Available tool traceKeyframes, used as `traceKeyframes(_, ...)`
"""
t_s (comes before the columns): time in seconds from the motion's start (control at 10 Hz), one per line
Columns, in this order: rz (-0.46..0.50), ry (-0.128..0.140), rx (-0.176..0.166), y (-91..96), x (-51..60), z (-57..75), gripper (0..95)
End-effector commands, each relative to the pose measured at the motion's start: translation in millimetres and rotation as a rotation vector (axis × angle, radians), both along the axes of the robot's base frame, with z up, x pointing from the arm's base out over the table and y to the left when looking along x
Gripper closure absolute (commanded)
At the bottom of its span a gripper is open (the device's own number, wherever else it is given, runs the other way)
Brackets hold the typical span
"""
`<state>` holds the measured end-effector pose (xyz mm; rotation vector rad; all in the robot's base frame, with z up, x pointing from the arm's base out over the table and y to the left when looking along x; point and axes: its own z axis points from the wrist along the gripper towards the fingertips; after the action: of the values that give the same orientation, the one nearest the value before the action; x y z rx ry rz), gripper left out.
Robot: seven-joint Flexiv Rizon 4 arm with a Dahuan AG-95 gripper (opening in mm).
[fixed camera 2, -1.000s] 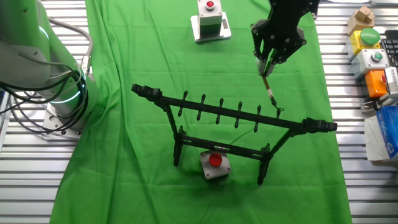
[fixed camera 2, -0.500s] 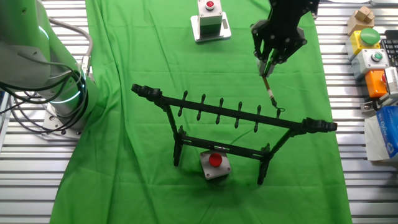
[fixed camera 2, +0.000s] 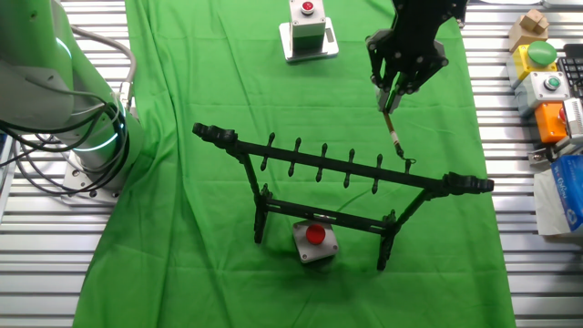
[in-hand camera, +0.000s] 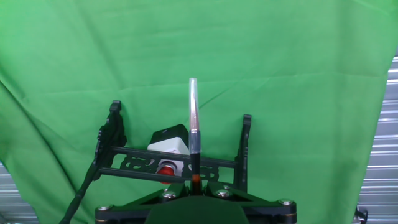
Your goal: Place the brush on the pen rack
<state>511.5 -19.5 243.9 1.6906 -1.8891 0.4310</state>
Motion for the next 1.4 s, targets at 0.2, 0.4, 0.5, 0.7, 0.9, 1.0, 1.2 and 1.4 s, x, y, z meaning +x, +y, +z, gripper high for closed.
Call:
traceKeyframes(0.2, 0.006, 0.0, 0.008, -0.8, -0.5, -1.5, 95.0)
traceKeyframes(0.4, 0.006, -0.001, 0.009, -1.3, -1.3, -2.4, 95.0)
traceKeyframes(0.5, 0.006, -0.002, 0.011, -1.3, -1.3, -2.5, 95.0)
traceKeyframes(0.7, 0.006, 0.0, 0.013, -1.7, -0.9, -3.3, 95.0)
traceKeyframes(0.9, 0.002, 0.004, 0.011, -1.4, -1.2, -2.6, 95.0)
traceKeyframes(1.0, 0.001, 0.005, 0.011, -1.2, -1.2, -2.2, 95.0)
traceKeyframes(1.2, 0.002, 0.011, 0.008, 0.4, 1.7, 0.6, 95.0)
traceKeyframes(1.4, 0.006, 0.013, 0.01, 1.3, 4.1, 1.9, 95.0)
